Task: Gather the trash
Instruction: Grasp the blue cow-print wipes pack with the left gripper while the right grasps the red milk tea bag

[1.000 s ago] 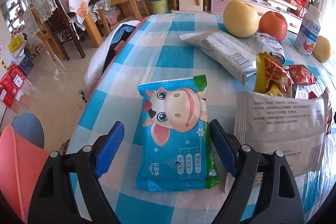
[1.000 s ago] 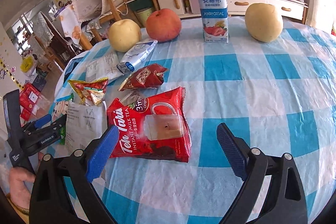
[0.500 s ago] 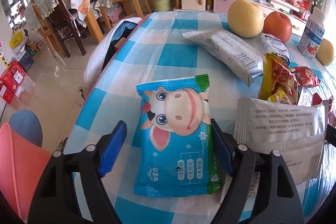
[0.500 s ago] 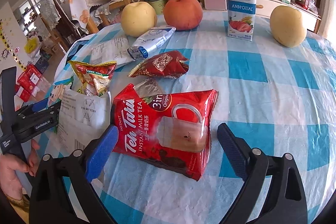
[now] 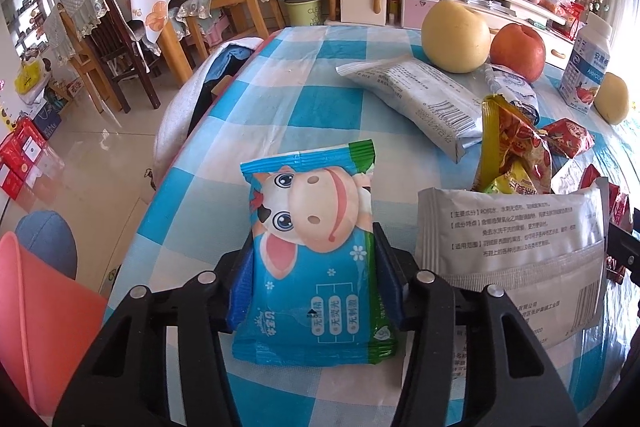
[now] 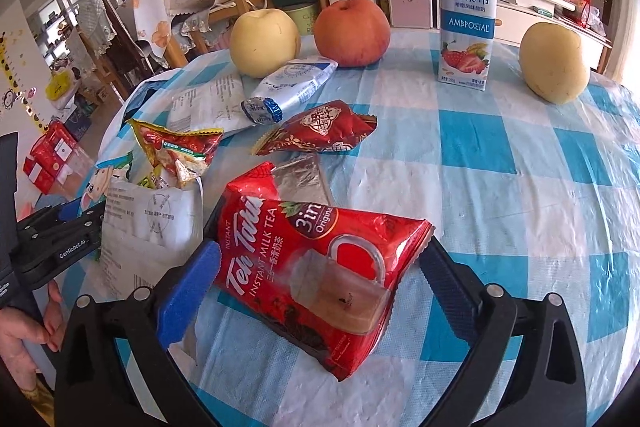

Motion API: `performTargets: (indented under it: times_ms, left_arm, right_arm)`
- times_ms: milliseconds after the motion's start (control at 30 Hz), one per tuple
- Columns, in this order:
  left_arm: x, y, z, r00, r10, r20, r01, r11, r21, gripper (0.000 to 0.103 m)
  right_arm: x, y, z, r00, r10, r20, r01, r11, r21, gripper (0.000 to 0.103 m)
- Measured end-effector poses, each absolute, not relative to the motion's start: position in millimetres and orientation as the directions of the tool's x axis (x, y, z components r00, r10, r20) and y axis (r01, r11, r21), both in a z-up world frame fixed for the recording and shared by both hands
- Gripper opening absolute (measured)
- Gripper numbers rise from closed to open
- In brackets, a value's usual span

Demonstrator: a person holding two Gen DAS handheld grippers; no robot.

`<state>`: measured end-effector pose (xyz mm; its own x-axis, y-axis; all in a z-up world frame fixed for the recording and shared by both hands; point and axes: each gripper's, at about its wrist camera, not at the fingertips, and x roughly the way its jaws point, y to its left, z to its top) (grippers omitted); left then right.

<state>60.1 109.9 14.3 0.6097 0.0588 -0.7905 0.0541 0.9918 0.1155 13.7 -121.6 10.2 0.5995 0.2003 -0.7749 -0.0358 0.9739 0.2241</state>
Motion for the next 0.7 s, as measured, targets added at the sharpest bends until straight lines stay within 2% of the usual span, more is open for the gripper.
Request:
performTargets:
  times_ms: [67, 200, 467, 600, 700]
  left_arm:
    - [60, 110, 14, 0.608, 0.057, -0.792, 0.053, 0.992, 0.112, 0.052]
    - [59, 110, 16, 0.607, 0.053, -0.793, 0.051, 0.993, 0.105, 0.05]
    - [57, 115, 17, 0.604, 0.043, -0.796, 0.044, 0.995, 0.087, 0.049]
    - [57, 118, 17, 0.603, 0.038, -0.797, 0.039, 0.996, 0.076, 0.049]
    - [58, 120, 17, 0.602, 0.036, -0.798, 0.039, 0.997, 0.074, 0.049]
  right_arm:
    - [12, -121, 11, 0.599, 0.21, -0.773, -0.043, 0.972, 0.23, 0.096]
    - [8, -122, 14, 0.595, 0.242, -0.766, -0.057, 0.964, 0.26, 0.071]
    - [-3, -125, 19, 0.591, 0.281, -0.756, -0.062, 0.95, 0.305, 0.046]
    - [-9, -123, 21, 0.587, 0.352, -0.729, -0.095, 0.924, 0.37, 0.044]
    - [-8, -113, 20, 0.591, 0.358, -0.723, -0.13, 0.927, 0.353, 0.046]
